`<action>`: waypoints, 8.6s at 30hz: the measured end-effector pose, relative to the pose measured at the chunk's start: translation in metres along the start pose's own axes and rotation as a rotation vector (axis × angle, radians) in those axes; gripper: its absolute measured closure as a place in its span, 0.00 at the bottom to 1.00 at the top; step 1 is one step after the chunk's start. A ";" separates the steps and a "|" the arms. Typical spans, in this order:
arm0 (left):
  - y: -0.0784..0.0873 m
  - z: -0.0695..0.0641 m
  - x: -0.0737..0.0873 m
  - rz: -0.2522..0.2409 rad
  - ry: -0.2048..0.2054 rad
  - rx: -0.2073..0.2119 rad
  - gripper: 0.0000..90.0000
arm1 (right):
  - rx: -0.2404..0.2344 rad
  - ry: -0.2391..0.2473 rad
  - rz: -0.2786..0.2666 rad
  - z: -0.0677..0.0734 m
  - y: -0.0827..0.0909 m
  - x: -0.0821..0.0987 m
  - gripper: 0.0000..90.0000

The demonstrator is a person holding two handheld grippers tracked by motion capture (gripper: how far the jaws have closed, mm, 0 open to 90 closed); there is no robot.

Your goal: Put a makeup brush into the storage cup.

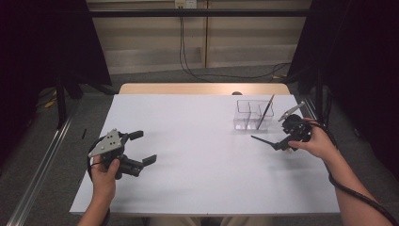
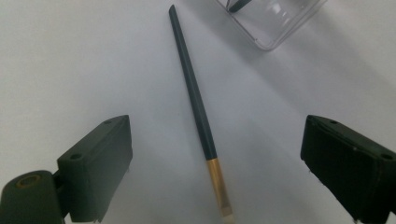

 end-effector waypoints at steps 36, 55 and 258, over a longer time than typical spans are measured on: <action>0.000 0.000 0.000 0.001 -0.002 0.000 0.01 | -0.007 0.111 0.134 0.001 -0.009 0.007 0.47; -0.002 -0.001 0.001 0.006 -0.007 0.009 0.01 | -0.050 0.066 0.202 0.001 -0.011 0.010 0.76; -0.159 -0.051 0.000 0.809 -0.153 0.345 0.41 | -0.383 0.641 0.159 0.183 -0.016 -0.096 0.94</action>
Point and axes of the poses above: each handheld gripper's, and its own axes: y roughly backward along the jaws, x roughly out of its underside, z roughly to its left, the point moved 1 cm from there along -y, roughly forward along the jaws, and after that the axes turned 13 degrees about -z, right-handed, at the moved point
